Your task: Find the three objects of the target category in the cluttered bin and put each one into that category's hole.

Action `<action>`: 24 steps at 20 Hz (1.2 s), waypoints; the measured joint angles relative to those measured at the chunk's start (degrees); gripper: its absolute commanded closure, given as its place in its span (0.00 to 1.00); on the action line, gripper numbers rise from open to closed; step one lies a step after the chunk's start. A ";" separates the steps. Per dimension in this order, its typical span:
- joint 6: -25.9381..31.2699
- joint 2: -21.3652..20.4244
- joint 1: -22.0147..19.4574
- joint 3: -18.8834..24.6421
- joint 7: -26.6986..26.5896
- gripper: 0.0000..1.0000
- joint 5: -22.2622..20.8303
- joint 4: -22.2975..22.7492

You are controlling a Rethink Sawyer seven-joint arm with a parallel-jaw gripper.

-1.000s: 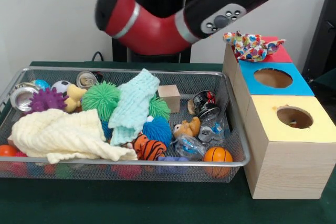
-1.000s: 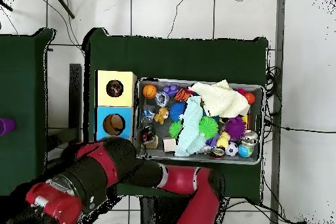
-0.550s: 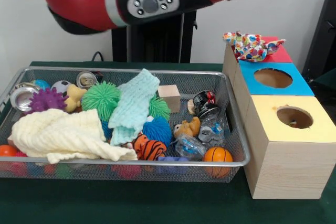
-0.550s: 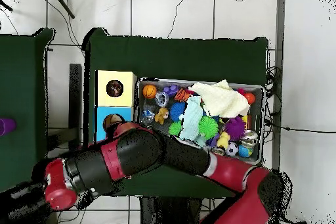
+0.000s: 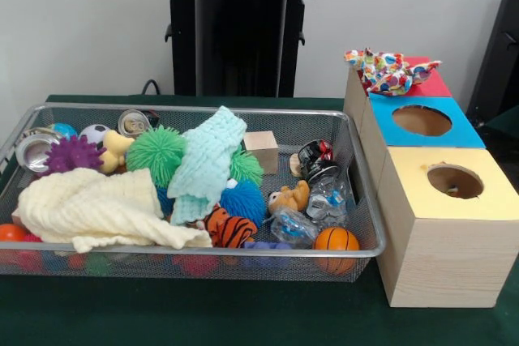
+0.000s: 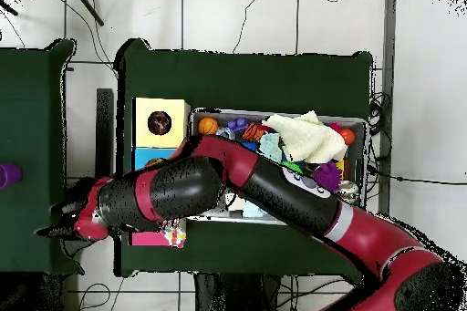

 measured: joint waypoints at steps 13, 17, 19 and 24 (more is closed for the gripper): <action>-13.88 -22.82 5.83 -16.14 3.64 0.00 -16.32 -3.20; -30.79 -34.45 14.91 -31.29 12.96 0.00 -21.16 -2.62; -37.71 -37.70 18.69 -37.29 16.26 0.00 -21.40 -2.43; -52.64 -43.57 25.45 -48.87 20.89 0.00 -20.40 -1.86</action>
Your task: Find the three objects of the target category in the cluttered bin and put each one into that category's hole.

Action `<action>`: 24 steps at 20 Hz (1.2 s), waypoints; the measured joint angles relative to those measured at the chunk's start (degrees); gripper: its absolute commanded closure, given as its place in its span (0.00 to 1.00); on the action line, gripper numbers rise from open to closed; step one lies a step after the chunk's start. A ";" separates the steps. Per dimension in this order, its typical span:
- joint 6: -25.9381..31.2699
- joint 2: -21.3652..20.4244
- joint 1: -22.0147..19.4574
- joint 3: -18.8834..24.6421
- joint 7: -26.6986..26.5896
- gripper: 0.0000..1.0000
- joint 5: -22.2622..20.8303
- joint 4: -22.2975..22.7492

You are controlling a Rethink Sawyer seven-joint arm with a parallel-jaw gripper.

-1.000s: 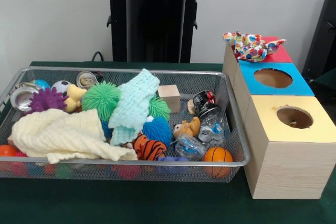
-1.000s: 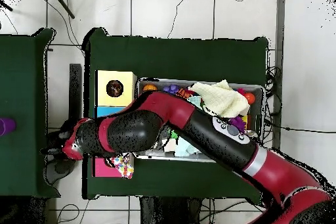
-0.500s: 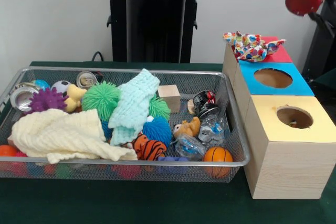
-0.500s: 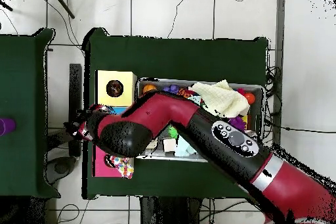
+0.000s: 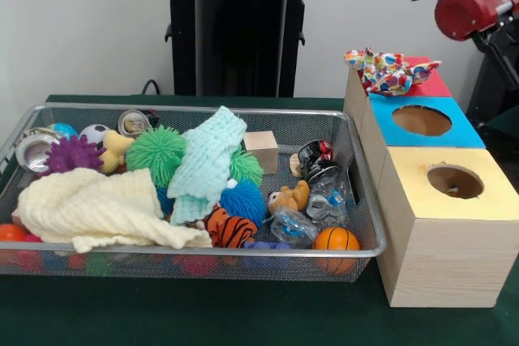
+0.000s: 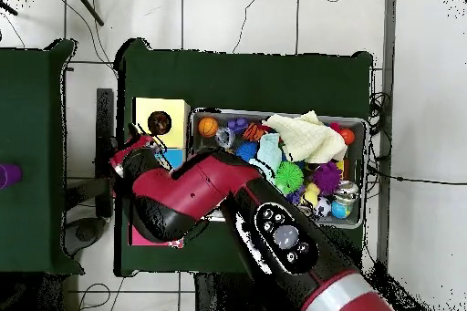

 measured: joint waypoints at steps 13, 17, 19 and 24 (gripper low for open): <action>-6.88 -9.82 -0.24 -11.90 0.18 0.00 1.32 0.65; -0.38 -14.90 -6.81 -8.34 0.18 0.00 1.62 1.71; 1.63 -16.29 -8.63 -7.35 0.18 0.00 1.63 1.86; 7.86 -19.49 -12.88 -4.74 0.18 0.00 2.40 2.18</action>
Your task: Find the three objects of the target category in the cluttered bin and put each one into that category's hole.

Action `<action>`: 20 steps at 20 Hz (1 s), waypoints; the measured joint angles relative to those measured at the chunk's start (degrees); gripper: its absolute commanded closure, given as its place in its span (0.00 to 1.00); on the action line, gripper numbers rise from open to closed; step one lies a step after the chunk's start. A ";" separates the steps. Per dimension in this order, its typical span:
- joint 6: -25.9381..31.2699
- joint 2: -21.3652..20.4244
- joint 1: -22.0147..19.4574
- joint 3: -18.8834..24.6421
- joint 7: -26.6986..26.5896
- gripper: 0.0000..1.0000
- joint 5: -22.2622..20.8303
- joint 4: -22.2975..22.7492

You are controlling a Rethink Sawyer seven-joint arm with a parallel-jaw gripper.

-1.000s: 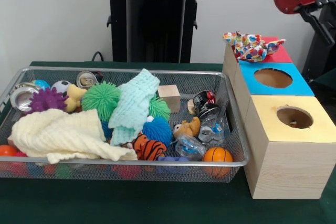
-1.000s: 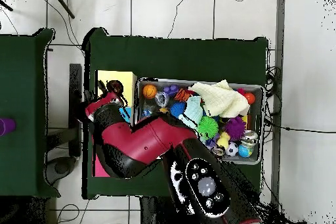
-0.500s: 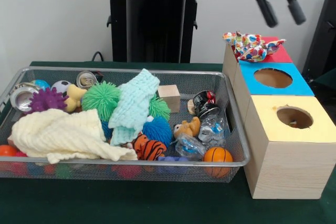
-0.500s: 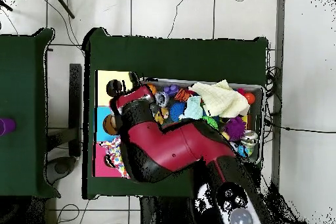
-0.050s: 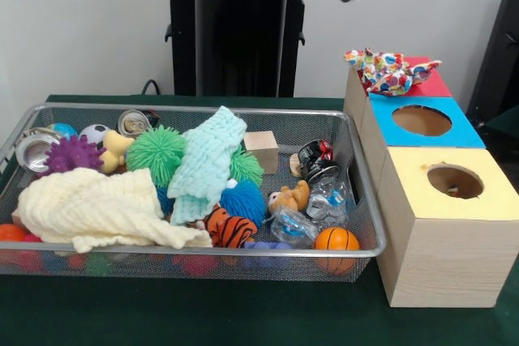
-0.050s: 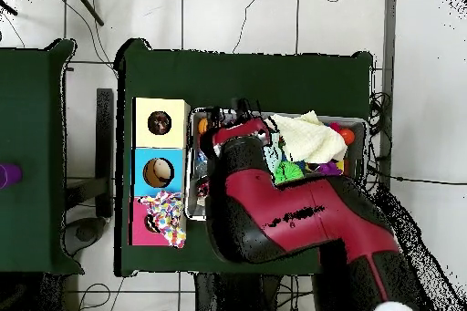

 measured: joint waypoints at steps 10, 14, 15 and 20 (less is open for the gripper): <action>13.54 0.19 1.76 0.69 0.00 0.00 3.38 1.72; 14.91 1.51 3.66 0.69 0.00 0.00 4.42 2.88; 14.93 1.80 4.03 0.70 0.00 0.00 4.71 3.09; 14.91 3.42 6.48 0.70 0.00 0.00 7.31 4.71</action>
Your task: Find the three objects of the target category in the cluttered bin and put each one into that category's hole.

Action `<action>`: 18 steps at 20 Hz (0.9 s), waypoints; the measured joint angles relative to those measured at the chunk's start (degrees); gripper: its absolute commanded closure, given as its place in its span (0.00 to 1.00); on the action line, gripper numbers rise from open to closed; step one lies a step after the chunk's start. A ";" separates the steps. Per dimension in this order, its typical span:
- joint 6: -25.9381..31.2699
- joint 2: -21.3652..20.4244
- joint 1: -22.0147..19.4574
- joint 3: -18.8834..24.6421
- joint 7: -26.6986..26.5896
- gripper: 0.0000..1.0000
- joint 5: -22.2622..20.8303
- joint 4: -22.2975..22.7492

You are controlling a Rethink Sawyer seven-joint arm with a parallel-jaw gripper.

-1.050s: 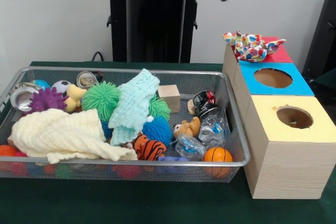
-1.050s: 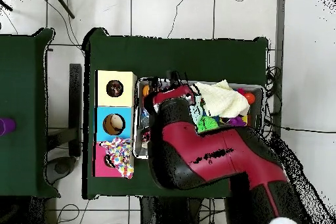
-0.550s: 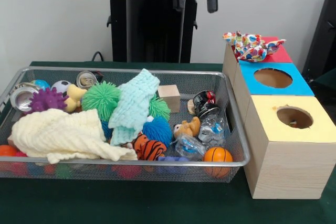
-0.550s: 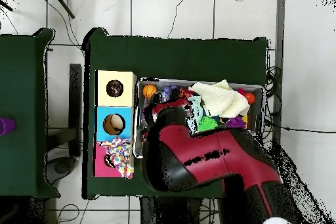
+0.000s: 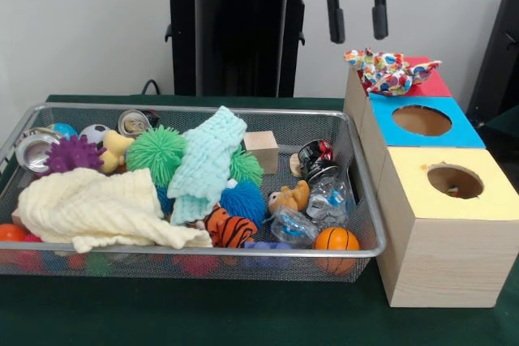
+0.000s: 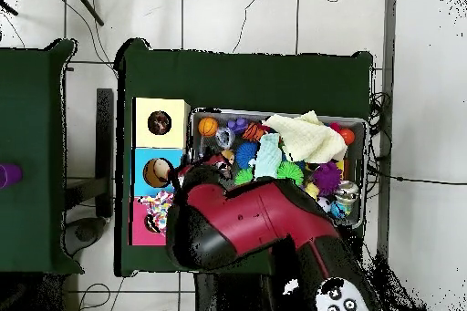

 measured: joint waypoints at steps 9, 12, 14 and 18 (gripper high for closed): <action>-0.01 1.41 1.84 -0.02 0.00 0.00 5.92 3.14; -0.02 1.72 2.70 -0.26 0.00 0.00 7.02 3.91; -0.25 2.05 3.50 -0.77 0.00 0.00 7.09 4.04; -2.16 3.33 6.27 -3.12 0.00 0.00 7.04 4.06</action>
